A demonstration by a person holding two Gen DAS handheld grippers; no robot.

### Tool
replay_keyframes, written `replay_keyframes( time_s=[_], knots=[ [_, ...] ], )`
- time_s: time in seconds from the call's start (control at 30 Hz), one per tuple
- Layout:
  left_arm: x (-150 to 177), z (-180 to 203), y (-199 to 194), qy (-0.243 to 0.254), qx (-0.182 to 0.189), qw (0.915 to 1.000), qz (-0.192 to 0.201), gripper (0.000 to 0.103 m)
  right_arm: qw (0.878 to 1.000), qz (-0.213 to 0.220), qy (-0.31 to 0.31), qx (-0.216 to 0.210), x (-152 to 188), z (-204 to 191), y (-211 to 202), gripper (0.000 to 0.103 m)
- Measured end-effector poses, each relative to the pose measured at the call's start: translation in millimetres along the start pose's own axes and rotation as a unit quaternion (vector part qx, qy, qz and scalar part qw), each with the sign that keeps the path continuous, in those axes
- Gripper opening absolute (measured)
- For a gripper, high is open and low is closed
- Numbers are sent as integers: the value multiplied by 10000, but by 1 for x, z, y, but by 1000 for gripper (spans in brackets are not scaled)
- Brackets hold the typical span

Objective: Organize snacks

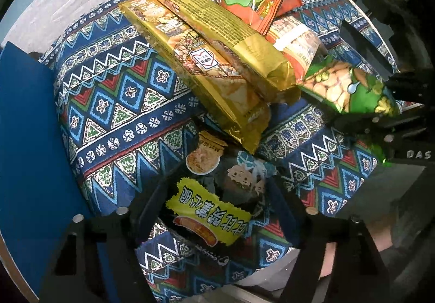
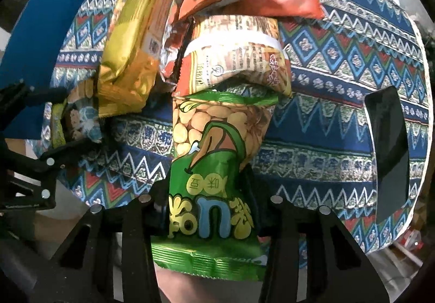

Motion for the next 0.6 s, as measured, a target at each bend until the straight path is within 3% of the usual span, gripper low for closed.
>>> replay_keyframes(
  time_s=[0.1,0.33,0.43,0.6],
  knots=[
    [0,-4,-4,-38,-34,10000,60,63,9999,167,17,-34,-1,-3,-15,43],
    [5,-5,-13,-221,-48,9997,39,57,9990,414,12,-137,0,-4,-35,43],
    [6,-2,-21,-245,-47,9996,109,45,9983,543,-43,-191,-4,-7,-57,43],
    [6,-3,-36,-347,-104,9991,235,35,9960,857,-175,-185,-20,-13,-88,43]
  ],
)
Point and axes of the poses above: each gripper's, at about its wrist camera, not at the fingertips, and y roughly the way its jaws point, z to its right, x to its underside, the point moved 9 cm from there along y, roughly the way its jaws point, and after that the axes turned 6 degrees about x, right-handed, at the moved point
